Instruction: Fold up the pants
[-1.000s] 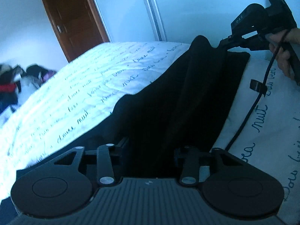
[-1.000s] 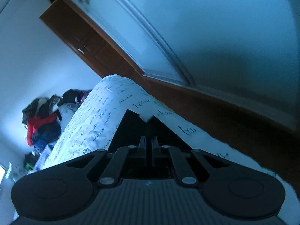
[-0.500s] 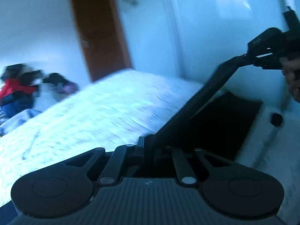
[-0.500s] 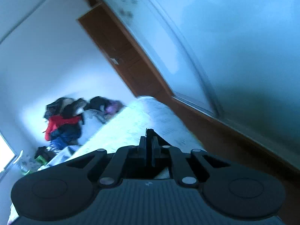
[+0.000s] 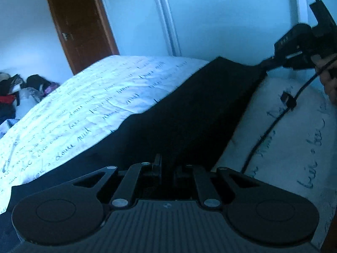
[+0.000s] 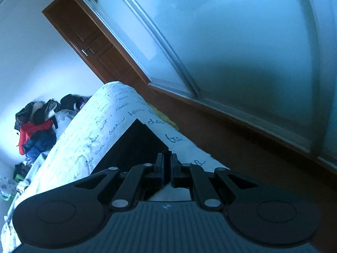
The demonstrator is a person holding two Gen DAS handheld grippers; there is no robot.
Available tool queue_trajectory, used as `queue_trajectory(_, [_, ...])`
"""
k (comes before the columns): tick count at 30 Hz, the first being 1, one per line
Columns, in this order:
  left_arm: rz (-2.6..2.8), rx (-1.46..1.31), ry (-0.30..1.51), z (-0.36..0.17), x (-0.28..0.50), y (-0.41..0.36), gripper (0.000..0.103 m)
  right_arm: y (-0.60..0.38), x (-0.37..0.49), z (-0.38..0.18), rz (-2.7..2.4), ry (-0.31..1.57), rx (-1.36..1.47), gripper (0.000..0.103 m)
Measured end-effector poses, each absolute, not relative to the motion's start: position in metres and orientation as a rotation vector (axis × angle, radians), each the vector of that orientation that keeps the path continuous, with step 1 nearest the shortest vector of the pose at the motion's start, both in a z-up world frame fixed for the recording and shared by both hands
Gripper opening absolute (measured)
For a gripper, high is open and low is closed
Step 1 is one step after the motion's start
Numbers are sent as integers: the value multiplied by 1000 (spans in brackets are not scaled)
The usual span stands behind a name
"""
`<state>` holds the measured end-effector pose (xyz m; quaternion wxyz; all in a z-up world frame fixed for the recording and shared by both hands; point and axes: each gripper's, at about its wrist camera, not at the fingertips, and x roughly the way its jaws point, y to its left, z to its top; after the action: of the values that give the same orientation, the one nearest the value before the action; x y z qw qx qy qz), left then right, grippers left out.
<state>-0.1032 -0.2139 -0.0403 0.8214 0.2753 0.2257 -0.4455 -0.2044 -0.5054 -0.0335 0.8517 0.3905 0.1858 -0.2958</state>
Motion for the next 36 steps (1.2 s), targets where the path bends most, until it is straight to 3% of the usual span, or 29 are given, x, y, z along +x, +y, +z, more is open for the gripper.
queue_trajectory(4, [-950,636,502,-51,-103,-216,22,-511,-197,-40,-631,458,835,9])
queue_trajectory(6, [-974,612,508,-44,-103,-212,32,-510,-200,-37,-663,460,824,18])
queue_trajectory(8, [-1000,565,535,-35,-98,-206,53,-501,-200,-26,-747,413,799,24])
queue_trajectory(9, [-1010,538,544,-28,-94,-201,56,-496,-204,-19,-757,376,802,30])
queue_trajectory(14, [-961,409,558,2,-60,-187,70,-475,-195,-13,-553,420,846,33])
queue_trajectory(21, [-762,526,701,-32,-5,-202,68,-478,-174,-43,-496,485,975,33])
queue_trajectory(26, [-642,494,639,-31,5,-201,67,-487,-186,-46,-556,409,1018,33])
queue_trajectory(30, [-631,416,585,-5,14,-153,78,-437,-174,5,-589,364,617,37])
queue_trajectory(32, [-602,456,582,-2,24,-133,78,-409,-138,16,-417,447,469,44])
queue_trajectory(35, [-571,505,595,-3,41,-102,78,-360,-75,19,-61,529,285,71])
queue_trajectory(36, [-558,511,600,-2,46,-93,78,-341,-52,19,39,558,205,72])
